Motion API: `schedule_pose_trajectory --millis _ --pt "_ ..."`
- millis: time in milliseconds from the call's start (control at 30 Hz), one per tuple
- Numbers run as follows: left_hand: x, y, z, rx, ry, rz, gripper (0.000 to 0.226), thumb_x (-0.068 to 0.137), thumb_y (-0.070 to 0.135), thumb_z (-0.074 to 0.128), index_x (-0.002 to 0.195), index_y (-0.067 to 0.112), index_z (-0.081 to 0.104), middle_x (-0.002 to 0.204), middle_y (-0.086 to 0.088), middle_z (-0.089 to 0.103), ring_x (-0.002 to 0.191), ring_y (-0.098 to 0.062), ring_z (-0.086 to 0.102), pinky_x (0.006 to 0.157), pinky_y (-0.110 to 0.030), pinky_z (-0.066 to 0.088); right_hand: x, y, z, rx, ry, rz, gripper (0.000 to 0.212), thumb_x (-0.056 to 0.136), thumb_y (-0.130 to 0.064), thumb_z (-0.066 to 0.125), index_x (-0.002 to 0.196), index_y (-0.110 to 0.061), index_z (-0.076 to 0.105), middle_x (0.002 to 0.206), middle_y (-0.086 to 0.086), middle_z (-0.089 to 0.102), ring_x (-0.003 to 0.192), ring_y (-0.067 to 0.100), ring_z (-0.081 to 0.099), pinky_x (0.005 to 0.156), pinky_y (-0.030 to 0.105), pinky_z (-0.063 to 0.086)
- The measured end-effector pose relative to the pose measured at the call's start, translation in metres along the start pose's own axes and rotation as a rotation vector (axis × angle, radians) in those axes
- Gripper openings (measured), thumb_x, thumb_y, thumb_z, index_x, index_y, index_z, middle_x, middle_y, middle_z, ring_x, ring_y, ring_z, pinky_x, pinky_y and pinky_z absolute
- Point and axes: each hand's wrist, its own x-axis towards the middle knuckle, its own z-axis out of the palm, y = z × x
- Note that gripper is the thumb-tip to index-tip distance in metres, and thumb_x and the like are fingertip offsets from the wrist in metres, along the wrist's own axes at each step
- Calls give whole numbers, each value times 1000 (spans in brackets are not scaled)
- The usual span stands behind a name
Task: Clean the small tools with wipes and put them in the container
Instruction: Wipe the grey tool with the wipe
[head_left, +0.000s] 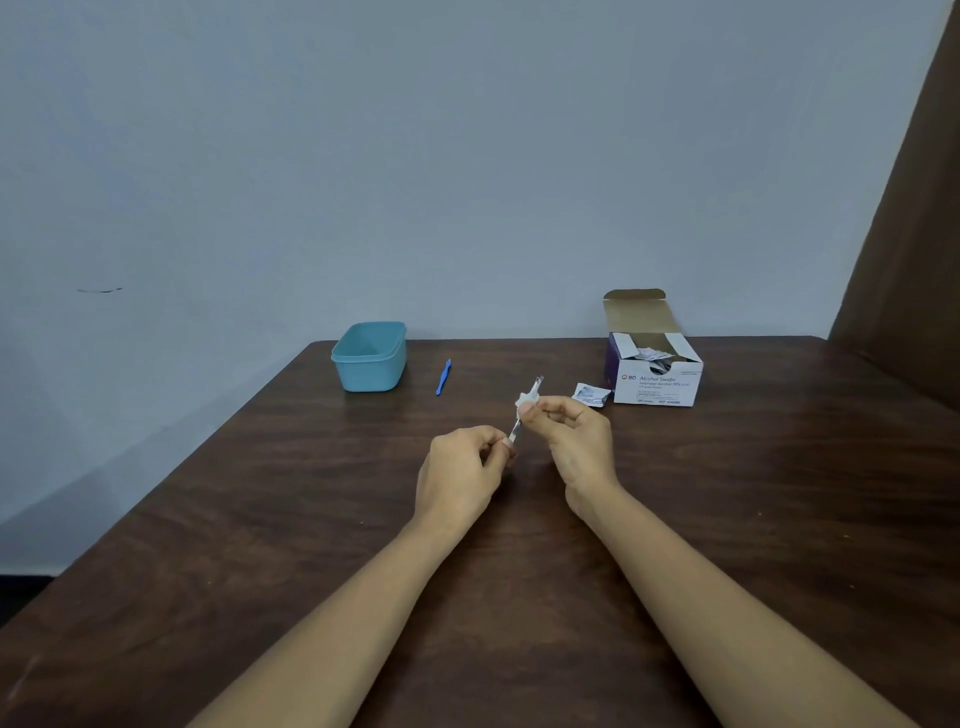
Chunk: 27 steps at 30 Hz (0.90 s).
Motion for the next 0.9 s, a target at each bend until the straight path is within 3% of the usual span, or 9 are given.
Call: schedule_pose_trajectory --millis 167,333,467,567,700,900 --pt "0 -1 2 2 -15 -5 15 94 31 57 92 30 72 80 9 73 79 -6 68 79 -39 57 0 -6 1 74 7 23 22 82 -7 73 100 1 63 77 3 68 51 -6 57 52 7 42" --pt "0 -2 3 35 2 3 16 93 32 56 92 28 72 78 9 72 79 -9 68 76 -39 56 3 -1 0 -15 -10 2 18 87 -10 68 97 5 66 54 -16 61 49 -5 49 52 8 38" --pt "-1 -1 3 90 10 34 18 93 33 55 88 24 70 74 6 70 76 -13 66 73 -39 55 5 3 -1 -110 -15 5 17 87 -20 68 87 -3 70 53 -15 54 52 -1 45 59 19 38" --pt "-2 -1 2 104 15 41 18 94 31 54 88 23 70 74 4 69 74 -14 65 72 -39 55 5 7 1 -256 -25 -29 21 85 -30 68 71 -14 69 61 -6 60 61 8 49 64 28 41" --pt "-1 -2 1 105 15 27 17 93 28 55 93 23 71 79 4 70 80 -16 65 73 -38 55 1 7 4 -445 -77 -87 24 85 -33 68 67 -17 69 63 -7 67 61 6 58 63 21 43" --pt "-1 -2 1 148 27 26 18 94 28 54 90 20 70 77 2 69 79 -18 64 67 -34 52 1 5 5 -483 -139 -66 23 84 -30 70 67 -15 70 62 -4 68 58 3 56 60 20 42"
